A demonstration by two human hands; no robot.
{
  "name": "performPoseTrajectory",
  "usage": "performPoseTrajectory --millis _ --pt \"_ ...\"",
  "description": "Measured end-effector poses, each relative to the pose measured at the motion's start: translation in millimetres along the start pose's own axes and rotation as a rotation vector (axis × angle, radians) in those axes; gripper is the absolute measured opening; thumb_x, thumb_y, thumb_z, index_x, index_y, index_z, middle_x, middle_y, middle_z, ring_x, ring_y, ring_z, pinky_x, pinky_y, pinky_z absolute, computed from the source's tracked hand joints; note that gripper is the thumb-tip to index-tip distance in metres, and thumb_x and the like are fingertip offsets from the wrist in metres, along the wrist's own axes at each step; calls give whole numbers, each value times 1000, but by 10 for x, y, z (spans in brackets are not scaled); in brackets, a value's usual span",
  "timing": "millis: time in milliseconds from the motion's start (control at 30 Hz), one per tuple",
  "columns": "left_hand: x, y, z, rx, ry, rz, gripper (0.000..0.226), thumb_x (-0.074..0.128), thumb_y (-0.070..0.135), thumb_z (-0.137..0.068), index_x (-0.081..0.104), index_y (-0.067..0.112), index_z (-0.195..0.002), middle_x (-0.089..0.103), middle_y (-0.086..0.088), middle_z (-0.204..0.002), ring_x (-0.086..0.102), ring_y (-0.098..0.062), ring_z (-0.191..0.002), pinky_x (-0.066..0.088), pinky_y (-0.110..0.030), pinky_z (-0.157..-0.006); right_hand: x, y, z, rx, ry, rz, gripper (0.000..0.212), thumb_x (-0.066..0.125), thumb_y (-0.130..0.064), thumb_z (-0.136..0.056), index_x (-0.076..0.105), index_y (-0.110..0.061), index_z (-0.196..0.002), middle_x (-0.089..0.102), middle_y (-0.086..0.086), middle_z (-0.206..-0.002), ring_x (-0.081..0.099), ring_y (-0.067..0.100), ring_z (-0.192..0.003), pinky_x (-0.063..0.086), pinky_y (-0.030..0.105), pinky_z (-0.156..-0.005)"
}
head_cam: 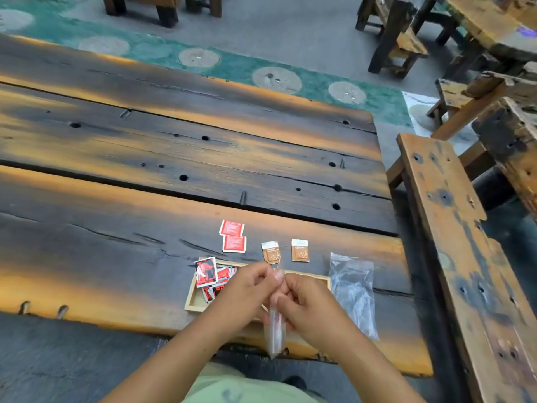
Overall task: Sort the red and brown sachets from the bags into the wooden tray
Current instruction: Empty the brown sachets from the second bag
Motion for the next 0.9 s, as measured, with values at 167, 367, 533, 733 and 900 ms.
performPoseTrajectory --millis 167,367,533,733,900 --pt "72 -106 -16 -28 41 -53 25 60 19 -97 59 2 -78 68 -12 -72 67 -21 -66 60 -39 -62 30 148 4 -16 55 91 29 57 -26 -90 45 -22 -63 46 -6 -54 40 6 -54 35 30 -56" --pt "104 -171 37 -91 8 44 19 60 16 -97 64 4 -83 70 -15 -77 72 -33 -76 61 -43 -69 82 358 33 63 -21 -226 30 67 -26 -88 53 -23 -63 50 -9 -51 42 7 -47 36 24 -51" --pt "123 -158 23 -93 -11 73 18 62 17 -96 67 3 -86 71 -18 -83 70 -28 -77 59 -49 -75 57 342 91 76 -50 -518 29 63 -15 -95 58 -16 -67 57 4 -55 44 11 -43 38 21 -46" --pt "149 -126 38 -117 -67 20 18 60 13 -97 64 -3 -88 71 -18 -82 71 -24 -76 62 -45 -69 59 390 169 102 -40 -601 28 58 -9 -96 63 -13 -69 61 6 -58 49 14 -46 42 24 -49" --pt "202 -113 34 -109 -101 -38 17 55 5 -96 60 8 -79 66 -7 -74 69 -21 -75 61 -39 -63 54 444 232 145 -27 -645 30 56 -7 -95 65 -14 -67 59 8 -59 49 15 -47 42 23 -49"
Point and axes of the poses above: each hand's wrist, its own z-axis away from the middle knuckle, its own x-axis out of the palm, y = z × x, the point moved 8 cm from there along -z, towards the middle knuckle
